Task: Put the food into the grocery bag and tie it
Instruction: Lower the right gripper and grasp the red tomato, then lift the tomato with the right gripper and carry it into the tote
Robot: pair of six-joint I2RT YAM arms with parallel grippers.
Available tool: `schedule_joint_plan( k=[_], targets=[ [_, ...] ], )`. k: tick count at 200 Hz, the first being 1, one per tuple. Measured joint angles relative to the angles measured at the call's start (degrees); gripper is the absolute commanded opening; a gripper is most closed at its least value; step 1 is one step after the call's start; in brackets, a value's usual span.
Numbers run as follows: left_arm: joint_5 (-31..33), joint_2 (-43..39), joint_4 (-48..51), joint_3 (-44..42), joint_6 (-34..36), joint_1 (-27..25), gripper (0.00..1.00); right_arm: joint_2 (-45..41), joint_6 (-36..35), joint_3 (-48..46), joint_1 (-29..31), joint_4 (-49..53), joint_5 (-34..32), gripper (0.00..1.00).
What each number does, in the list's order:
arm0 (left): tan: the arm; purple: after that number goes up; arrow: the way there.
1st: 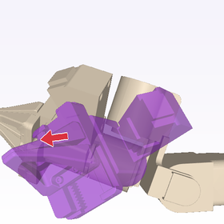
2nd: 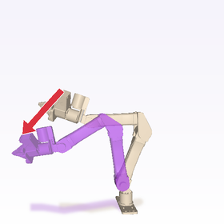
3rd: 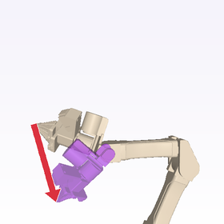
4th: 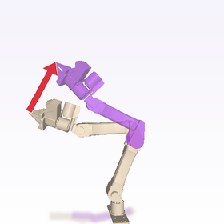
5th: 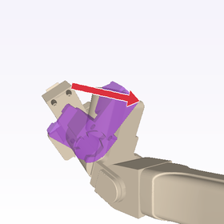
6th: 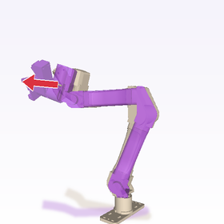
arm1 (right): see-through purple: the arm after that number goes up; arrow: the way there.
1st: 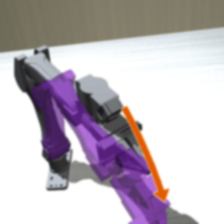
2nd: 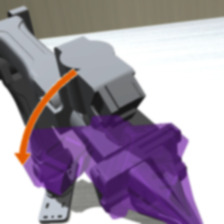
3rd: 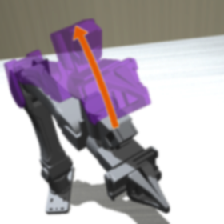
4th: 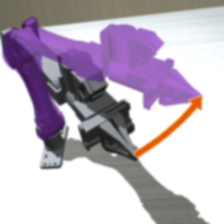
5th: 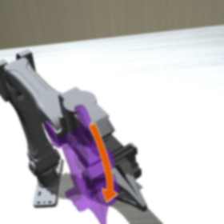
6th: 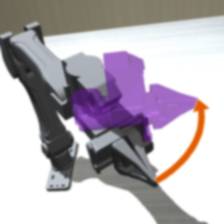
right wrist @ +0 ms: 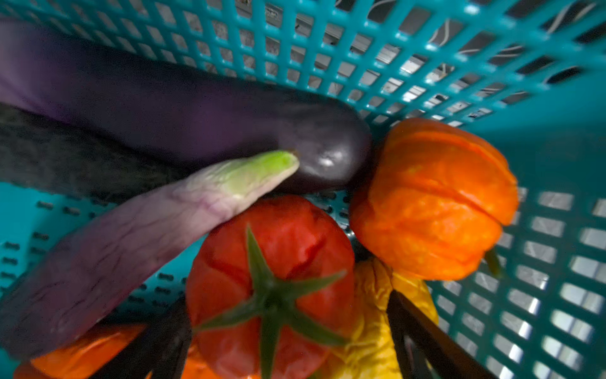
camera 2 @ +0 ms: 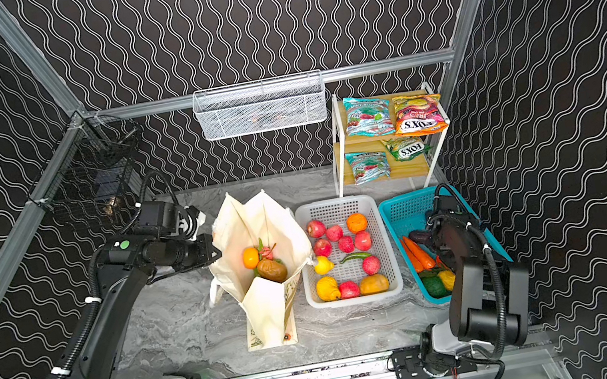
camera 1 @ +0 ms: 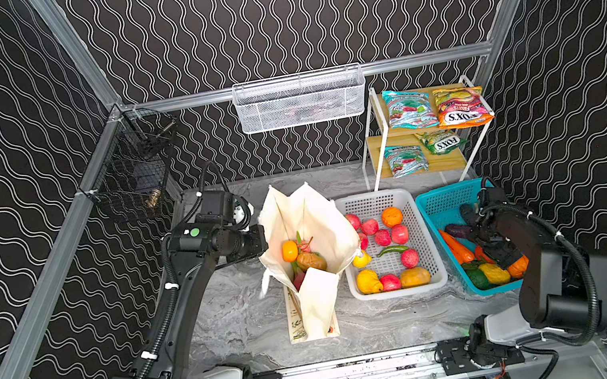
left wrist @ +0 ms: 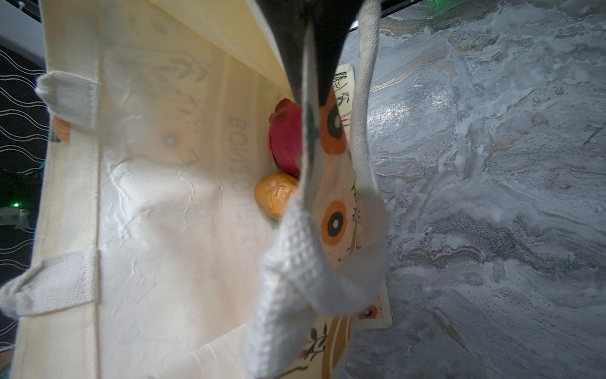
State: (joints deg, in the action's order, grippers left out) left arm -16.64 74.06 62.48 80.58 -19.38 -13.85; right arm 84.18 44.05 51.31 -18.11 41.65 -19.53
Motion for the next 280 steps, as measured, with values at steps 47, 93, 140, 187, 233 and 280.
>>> schedule_joint_plan(
  k=[47,93,140,187,233,280],
  targets=[
    [-0.02,-0.04,-0.26,-0.31,-0.02,0.00,0.00,2.69,-0.98,-0.22,-0.96,-2.97,1.77,0.78],
    [-0.04,-0.07,-0.26,-0.24,-0.02,0.00,0.00,-0.94,-0.13,-1.18,-1.07,-3.74,2.43,0.70],
    [-0.07,-0.59,-0.33,-0.35,-0.02,0.00,0.00,-7.67,1.70,-1.62,-1.01,-3.15,2.43,0.65],
    [-0.50,-0.68,-1.31,-1.22,-0.02,0.00,0.00,-14.97,3.61,3.23,2.95,1.22,3.74,0.65],
    [-1.14,-0.70,-2.51,-1.86,-0.02,0.00,0.00,-17.90,6.51,12.44,13.60,6.84,3.52,0.66],
    [-1.14,-1.09,-2.93,-2.21,-0.02,0.00,0.00,-19.28,8.48,20.74,27.89,12.46,2.14,0.66]
  ],
)
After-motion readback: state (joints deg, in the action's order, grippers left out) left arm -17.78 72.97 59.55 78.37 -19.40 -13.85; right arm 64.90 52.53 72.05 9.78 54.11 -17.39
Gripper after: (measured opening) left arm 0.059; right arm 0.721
